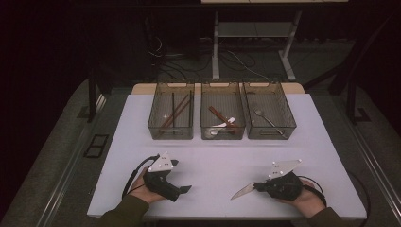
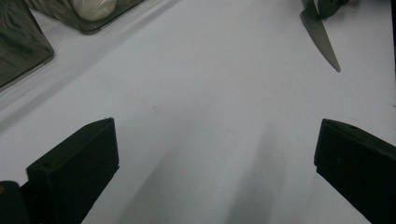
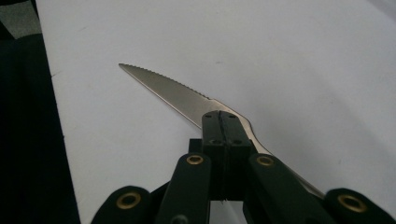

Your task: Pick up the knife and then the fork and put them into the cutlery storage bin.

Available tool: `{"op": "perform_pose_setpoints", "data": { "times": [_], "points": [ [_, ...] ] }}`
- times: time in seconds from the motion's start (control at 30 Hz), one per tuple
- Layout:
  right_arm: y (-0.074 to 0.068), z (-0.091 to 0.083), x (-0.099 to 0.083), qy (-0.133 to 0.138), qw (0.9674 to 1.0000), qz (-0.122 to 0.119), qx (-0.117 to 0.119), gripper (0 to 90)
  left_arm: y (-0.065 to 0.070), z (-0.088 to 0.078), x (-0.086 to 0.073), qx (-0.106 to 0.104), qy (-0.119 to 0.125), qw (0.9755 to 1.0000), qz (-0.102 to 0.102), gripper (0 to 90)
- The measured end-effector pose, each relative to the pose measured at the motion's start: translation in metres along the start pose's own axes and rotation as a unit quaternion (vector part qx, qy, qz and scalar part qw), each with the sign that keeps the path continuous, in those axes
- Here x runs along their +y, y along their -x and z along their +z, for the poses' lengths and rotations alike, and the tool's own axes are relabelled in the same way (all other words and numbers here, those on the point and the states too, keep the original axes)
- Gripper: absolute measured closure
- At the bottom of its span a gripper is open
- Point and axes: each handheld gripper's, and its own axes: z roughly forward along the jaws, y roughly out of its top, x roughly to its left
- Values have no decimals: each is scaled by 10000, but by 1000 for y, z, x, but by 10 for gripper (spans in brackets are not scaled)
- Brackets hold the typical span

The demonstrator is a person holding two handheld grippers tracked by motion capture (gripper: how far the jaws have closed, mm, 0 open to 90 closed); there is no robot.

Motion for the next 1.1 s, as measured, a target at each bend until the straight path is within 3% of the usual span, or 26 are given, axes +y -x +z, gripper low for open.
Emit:
{"op": "perform_pose_setpoints", "data": {
  "times": [0.27, 0.97, 1.1],
  "points": [
    [5, 7, 9, 11, 9998, -61, -163, 899, 0, 1, 0, 9, -13, 10000, -5, 0],
    [24, 25, 35, 87, 9985, 68, -536, 899, 0, 0, 0, 2, -14, 10000, 28, 0],
    [20, 23, 36, 126, 9997, 29, -217, 900, 0, 0, 0, -1, -7, 10000, 17, 0]
  ]
}}
